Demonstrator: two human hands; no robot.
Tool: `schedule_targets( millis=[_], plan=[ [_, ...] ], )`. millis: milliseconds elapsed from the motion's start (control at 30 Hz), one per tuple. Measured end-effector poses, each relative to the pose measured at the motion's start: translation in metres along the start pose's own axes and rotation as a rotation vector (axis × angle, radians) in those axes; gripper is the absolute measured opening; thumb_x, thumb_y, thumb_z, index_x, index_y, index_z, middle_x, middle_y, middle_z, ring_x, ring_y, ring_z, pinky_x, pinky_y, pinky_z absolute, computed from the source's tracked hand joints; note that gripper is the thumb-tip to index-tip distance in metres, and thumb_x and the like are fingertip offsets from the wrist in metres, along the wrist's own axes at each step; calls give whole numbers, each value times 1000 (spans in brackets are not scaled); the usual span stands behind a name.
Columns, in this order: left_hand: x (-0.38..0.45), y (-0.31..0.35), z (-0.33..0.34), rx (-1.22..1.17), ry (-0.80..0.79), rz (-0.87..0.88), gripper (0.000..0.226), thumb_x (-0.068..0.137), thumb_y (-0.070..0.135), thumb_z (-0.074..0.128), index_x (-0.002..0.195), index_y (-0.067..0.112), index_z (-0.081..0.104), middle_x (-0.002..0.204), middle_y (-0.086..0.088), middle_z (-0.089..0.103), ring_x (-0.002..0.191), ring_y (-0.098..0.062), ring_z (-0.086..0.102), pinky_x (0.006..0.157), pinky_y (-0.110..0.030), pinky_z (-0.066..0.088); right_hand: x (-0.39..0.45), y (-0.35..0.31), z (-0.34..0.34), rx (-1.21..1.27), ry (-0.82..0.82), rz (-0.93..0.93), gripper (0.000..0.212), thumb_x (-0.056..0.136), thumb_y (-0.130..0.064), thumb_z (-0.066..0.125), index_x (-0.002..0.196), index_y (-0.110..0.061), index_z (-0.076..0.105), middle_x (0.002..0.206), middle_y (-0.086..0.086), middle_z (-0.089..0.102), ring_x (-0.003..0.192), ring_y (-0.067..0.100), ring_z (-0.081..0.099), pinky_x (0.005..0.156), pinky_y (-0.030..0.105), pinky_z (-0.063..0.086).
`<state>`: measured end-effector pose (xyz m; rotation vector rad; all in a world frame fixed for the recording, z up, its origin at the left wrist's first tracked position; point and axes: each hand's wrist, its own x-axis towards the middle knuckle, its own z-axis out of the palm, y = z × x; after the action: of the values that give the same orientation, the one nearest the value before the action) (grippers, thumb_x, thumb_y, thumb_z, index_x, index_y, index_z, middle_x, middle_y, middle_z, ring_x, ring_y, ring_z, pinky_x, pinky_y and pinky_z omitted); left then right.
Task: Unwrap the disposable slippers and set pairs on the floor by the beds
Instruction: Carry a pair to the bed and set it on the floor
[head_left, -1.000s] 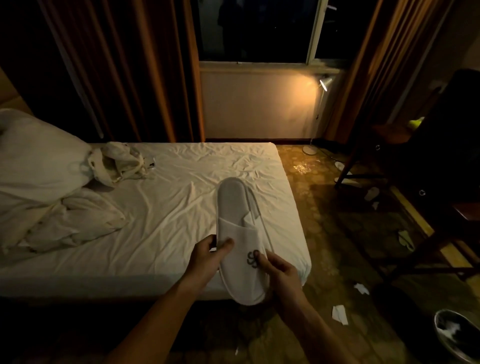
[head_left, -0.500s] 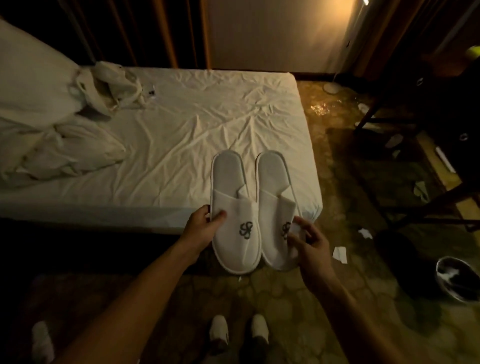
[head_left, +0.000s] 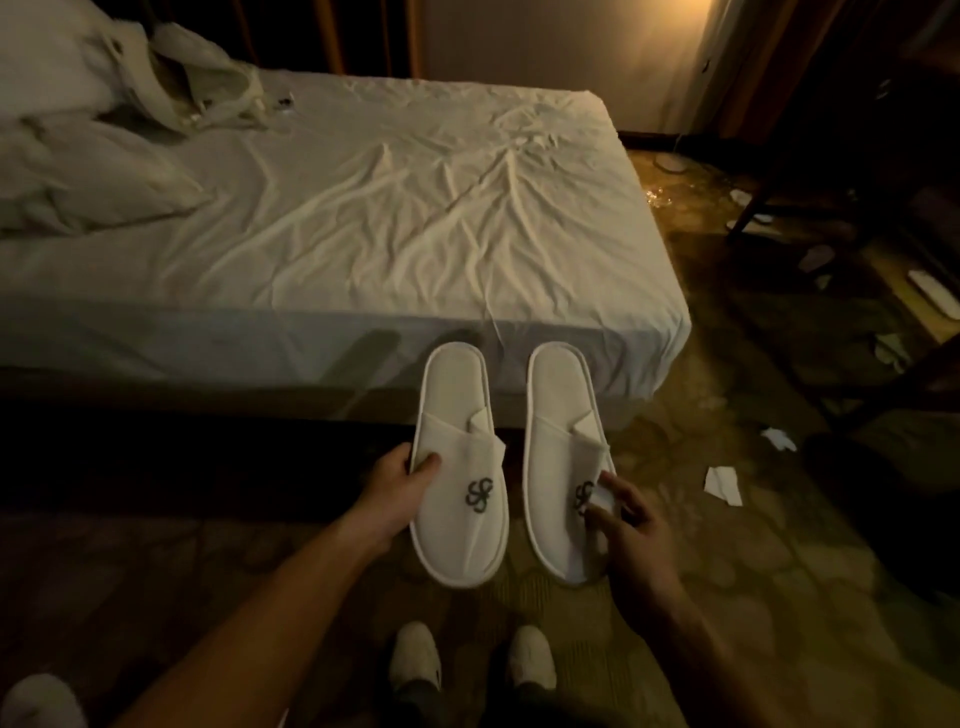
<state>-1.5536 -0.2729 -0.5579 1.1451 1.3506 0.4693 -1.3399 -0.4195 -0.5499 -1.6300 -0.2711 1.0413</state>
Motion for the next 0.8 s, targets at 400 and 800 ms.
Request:
schedule_targets(
  millis=[400, 800],
  plan=[
    [17, -132, 71, -80, -110, -220, 37, 93, -3, 46, 125, 13, 56, 124, -20, 63, 115, -38, 59, 101, -54, 50, 31, 135, -58, 61, 20, 117, 31, 94, -2, 61, 108, -29, 66, 118, -6, 59, 118, 24, 55, 81, 39, 51],
    [139, -159, 110, -149, -91, -220, 44, 93, -10, 45, 129, 12, 56, 117, -18, 65, 109, -35, 63, 95, -51, 53, 144, 166, -45, 18, 53, 184, 36, 90, 2, 64, 115, -23, 70, 120, -1, 66, 106, 18, 61, 74, 36, 51]
  ],
)
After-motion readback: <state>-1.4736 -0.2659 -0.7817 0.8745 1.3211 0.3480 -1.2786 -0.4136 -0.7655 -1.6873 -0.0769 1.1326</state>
